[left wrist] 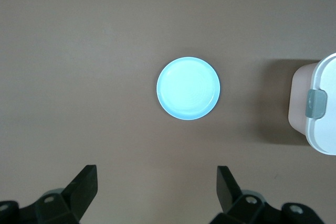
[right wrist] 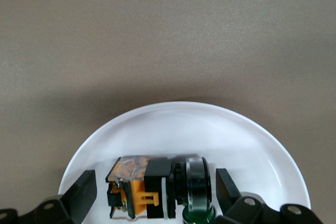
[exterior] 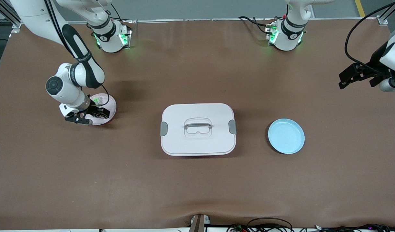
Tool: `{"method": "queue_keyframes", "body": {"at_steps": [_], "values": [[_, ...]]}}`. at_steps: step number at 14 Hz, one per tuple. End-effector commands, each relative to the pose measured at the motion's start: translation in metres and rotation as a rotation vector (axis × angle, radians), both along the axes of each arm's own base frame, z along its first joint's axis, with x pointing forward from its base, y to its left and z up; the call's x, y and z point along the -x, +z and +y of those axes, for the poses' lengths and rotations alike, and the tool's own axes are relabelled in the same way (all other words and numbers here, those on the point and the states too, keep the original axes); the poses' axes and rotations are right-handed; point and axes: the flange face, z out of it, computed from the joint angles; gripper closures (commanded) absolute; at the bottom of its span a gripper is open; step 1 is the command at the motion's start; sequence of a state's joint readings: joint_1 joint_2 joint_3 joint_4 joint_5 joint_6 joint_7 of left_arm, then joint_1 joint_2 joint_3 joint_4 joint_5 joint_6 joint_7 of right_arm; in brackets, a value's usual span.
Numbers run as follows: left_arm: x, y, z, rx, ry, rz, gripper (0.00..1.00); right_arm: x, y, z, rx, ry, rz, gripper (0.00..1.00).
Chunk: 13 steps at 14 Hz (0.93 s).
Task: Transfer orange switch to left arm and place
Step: 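Close the right gripper on the orange switch and lift it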
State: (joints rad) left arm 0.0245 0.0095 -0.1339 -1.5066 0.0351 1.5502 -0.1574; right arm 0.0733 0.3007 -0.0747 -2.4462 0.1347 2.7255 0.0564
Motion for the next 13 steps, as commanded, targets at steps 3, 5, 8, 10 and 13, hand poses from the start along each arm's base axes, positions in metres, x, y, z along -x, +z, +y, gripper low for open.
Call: {"method": "queue_keyframes", "body": {"at_steps": [3, 5, 8, 10, 13], "values": [[0.0, 0.002, -0.004, 0.018, -0.006, 0.009, 0.0, 0.004, -0.001, 0.002, -0.002, 0.004, -0.002, 0.24], [0.0, 0.002, -0.006, 0.019, -0.007, 0.01, 0.0, 0.004, -0.001, 0.001, -0.003, 0.006, 0.001, 1.0], [0.0, 0.002, -0.009, 0.019, -0.012, 0.007, 0.0, 0.003, 0.004, -0.001, -0.007, -0.002, 0.008, 1.0], [-0.001, 0.003, -0.009, 0.019, -0.012, 0.004, 0.0, -0.003, 0.025, 0.001, -0.025, -0.013, 0.032, 1.0], [0.0, 0.004, -0.009, 0.019, -0.012, 0.001, 0.0, -0.023, 0.073, 0.007, -0.165, -0.13, 0.108, 1.0]]}}
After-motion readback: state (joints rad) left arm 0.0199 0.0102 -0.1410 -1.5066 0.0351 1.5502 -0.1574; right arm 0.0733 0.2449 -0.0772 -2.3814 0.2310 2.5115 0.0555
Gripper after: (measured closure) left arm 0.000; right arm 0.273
